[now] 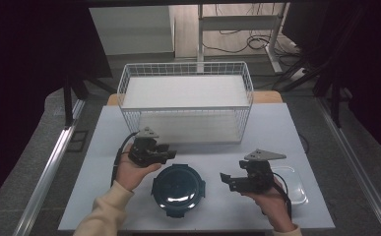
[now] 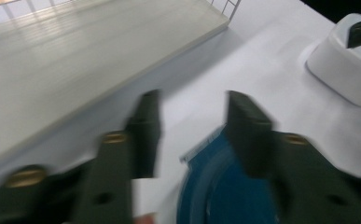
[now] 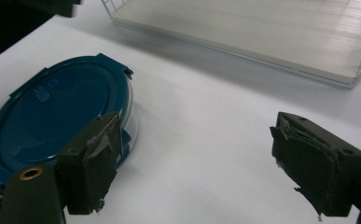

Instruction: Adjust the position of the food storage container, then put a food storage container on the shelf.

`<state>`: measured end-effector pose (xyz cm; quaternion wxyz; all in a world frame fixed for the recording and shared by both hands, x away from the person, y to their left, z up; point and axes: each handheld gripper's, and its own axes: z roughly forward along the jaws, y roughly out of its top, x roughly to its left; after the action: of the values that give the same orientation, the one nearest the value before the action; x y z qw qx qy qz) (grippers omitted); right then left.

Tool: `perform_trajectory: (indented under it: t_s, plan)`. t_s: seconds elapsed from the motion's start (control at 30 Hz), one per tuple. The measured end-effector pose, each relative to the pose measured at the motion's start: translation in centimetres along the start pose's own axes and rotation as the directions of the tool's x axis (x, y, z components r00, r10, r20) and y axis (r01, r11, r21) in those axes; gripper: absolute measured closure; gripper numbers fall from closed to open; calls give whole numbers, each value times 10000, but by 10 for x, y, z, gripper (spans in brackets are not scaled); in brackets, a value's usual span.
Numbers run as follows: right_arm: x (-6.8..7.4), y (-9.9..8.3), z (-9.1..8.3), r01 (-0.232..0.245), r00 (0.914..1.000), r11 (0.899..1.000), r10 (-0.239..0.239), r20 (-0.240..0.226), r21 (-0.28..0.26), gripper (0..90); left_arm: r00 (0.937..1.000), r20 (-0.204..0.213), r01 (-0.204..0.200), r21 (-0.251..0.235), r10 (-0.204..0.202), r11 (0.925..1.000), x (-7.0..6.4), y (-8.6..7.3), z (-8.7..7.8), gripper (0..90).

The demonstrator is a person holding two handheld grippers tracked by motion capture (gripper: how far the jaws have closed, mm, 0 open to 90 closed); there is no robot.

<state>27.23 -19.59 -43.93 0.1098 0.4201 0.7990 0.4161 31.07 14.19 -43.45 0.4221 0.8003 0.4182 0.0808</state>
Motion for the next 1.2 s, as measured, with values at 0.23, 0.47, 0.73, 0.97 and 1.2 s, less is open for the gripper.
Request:
perform_trajectory:
  t_s: [0.23, 0.47, 0.73, 0.97, 1.2]
  plan:
    - [3, 1, 1, -134, 9992, 9998, 129, -370, -117, 142, 9929, 139, 1184, 28, -1184, 9930, -4, -28, -31, 273]
    - [7, 1, 1, -324, 9963, 9992, 306, -800, -216, 136, 9817, 287, 1887, -139, -1882, 9819, -3, -56, -48, 242]
    - [8, 1, 1, -623, 9945, 9974, 589, -866, -370, 130, 9788, 419, 2016, -262, -2004, 9791, 0, -67, -46, 241]
    - [12, 1, 4, -886, 9905, 9956, 850, -1082, -294, 126, 9756, 629, 2125, -278, -2104, 9768, 3, -70, -46, 223]
    - [24, -2, 15, -1065, 9803, 9942, 1072, -1660, 128, 105, 9586, 1327, 2569, -201, -2521, 9662, 5, -73, -41, 204]
